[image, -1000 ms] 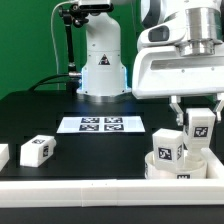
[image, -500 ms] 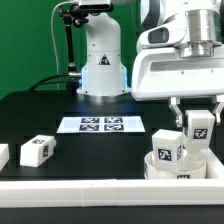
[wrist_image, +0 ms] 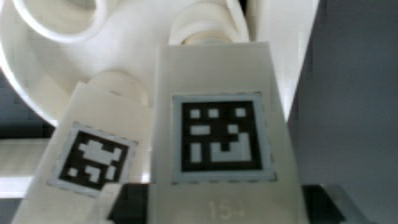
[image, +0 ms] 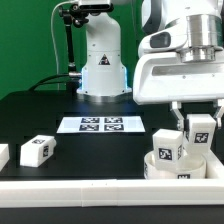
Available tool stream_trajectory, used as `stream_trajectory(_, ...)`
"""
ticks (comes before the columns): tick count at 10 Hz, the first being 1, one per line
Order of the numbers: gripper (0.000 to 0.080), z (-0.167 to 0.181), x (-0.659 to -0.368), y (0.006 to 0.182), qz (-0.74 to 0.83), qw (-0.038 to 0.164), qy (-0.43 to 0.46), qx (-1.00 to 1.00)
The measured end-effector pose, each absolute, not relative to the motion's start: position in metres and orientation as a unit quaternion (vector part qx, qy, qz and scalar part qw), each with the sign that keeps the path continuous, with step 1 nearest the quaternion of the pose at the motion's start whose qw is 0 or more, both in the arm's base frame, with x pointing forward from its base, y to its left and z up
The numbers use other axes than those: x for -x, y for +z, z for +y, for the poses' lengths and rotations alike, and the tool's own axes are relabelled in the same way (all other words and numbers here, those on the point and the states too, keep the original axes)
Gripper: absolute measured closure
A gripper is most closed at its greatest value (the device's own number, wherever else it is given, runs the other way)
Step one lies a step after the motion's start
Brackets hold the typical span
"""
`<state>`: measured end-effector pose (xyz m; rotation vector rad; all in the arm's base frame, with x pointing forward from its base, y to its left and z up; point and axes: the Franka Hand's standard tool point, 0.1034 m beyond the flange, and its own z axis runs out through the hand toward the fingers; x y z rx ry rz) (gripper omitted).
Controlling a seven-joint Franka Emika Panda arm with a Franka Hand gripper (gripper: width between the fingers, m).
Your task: Assemble stool
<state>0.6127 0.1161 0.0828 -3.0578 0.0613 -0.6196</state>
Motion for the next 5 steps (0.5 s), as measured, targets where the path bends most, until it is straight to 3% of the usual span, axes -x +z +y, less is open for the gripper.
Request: stream_trajectory(5, 0.0459, 0.1173, -0.6098, 0.0804, 0.016, 0.013, -0.241, 0.970)
